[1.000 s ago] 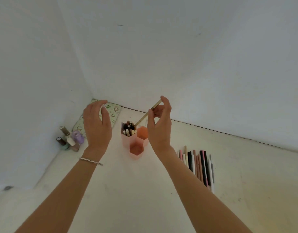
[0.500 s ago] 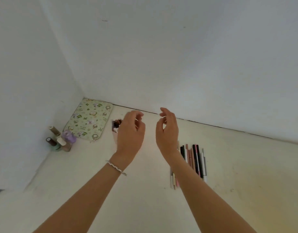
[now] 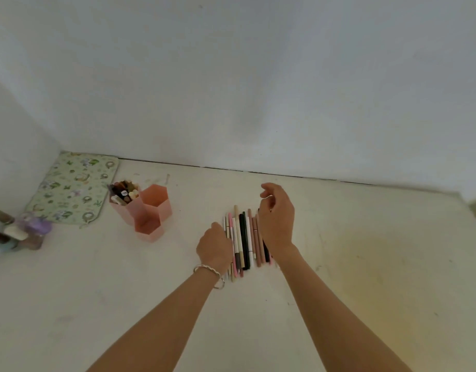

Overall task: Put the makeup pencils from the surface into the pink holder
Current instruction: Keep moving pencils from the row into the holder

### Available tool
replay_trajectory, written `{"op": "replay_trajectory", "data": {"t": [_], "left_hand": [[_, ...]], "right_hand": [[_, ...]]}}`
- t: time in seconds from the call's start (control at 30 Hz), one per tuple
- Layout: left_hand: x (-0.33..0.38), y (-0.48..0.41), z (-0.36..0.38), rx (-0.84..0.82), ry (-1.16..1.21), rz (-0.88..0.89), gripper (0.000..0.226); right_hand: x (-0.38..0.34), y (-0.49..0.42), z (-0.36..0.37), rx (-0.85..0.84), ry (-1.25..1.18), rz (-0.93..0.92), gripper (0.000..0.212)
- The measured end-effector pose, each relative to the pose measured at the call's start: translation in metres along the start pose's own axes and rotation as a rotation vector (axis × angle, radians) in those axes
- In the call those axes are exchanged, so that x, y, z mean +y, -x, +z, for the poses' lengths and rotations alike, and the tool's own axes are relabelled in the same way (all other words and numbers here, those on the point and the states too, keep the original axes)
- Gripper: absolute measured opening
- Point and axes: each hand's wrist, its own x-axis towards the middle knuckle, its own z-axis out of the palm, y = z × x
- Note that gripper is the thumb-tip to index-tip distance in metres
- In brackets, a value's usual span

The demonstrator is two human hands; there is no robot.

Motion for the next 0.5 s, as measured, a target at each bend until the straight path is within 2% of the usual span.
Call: {"op": "replay_trajectory", "data": {"t": [0.17, 0.27, 0.4, 0.47, 0.5], "left_hand": [[0.003, -0.007, 0.002, -0.044, 0.059, -0.059, 0.015], [0.001, -0.013, -0.005, -0.042, 0.181, -0.085, 0.016], [-0.001, -0.023, -0.042, 0.176, 0.491, -0.001, 0.015], [-0.001, -0.027, -0.067, 0.277, 0.638, 0.076, 0.033], [0.0, -0.028, -0.079, 0.31, 0.688, 0.124, 0.048]], "right_hand": [[0.009, 0.007, 0.003, -0.042, -0.008, 0.009, 0.034], [0.012, 0.008, 0.008, -0.075, 0.018, 0.005, 0.032], [0.01, 0.008, 0.025, -0.211, 0.158, -0.009, 0.024], [0.011, 0.012, 0.041, -0.352, 0.293, 0.004, 0.021], [0.011, 0.015, 0.049, -0.418, 0.375, 0.013, 0.019]]}}
